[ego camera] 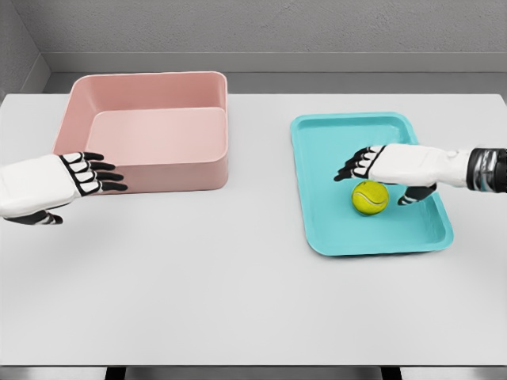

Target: Put the tennis from the blue tray into the pink basket with both arms

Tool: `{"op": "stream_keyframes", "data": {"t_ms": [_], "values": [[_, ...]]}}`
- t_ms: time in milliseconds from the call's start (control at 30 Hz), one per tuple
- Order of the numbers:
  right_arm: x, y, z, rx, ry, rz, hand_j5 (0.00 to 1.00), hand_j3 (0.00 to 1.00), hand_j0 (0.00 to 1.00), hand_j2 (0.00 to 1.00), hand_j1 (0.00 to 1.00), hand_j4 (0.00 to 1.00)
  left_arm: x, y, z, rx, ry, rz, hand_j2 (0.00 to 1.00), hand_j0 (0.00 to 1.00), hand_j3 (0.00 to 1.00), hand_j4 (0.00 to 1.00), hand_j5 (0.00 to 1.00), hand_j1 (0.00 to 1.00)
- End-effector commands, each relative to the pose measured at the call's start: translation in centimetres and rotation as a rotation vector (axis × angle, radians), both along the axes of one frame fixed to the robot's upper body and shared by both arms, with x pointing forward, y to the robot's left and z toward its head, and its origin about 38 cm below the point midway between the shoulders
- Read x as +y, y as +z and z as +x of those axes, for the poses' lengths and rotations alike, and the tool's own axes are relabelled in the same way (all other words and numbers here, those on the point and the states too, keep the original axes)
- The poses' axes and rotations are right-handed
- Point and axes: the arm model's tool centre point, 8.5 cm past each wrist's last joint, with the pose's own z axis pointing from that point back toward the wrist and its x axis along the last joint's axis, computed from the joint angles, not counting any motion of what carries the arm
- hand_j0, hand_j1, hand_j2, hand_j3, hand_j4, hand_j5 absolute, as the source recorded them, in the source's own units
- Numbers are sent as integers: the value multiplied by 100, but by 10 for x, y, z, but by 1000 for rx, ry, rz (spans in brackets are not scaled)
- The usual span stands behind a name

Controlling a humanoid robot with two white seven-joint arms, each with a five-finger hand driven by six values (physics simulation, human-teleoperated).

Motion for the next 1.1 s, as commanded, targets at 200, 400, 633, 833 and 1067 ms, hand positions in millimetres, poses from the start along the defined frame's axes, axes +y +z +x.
{"op": "stream_keyframes", "data": {"t_ms": [200, 400, 633, 833, 1067], "values": [[3, -22, 1, 52, -8, -7, 100, 100, 100, 100, 100, 100, 0, 0, 0, 5, 1, -5, 100, 100, 100, 100, 100, 100], [4, -33, 6, 64, -23, -20, 100, 100, 100, 100, 100, 100, 0, 0, 0, 3, 1, -5, 100, 100, 100, 100, 100, 100], [0, -36, 7, 63, -33, -40, 91, 91, 91, 91, 91, 91, -2, -2, 0, 7, 0, -13, 100, 100, 100, 100, 100, 100], [0, -36, 7, 64, -31, -40, 84, 84, 84, 84, 84, 84, -3, -11, -3, 67, 10, -76, 100, 100, 100, 100, 100, 100], [0, -38, 6, 69, -31, -42, 72, 72, 72, 72, 72, 72, -4, -14, -5, 87, 12, -92, 100, 100, 100, 100, 100, 100]]}}
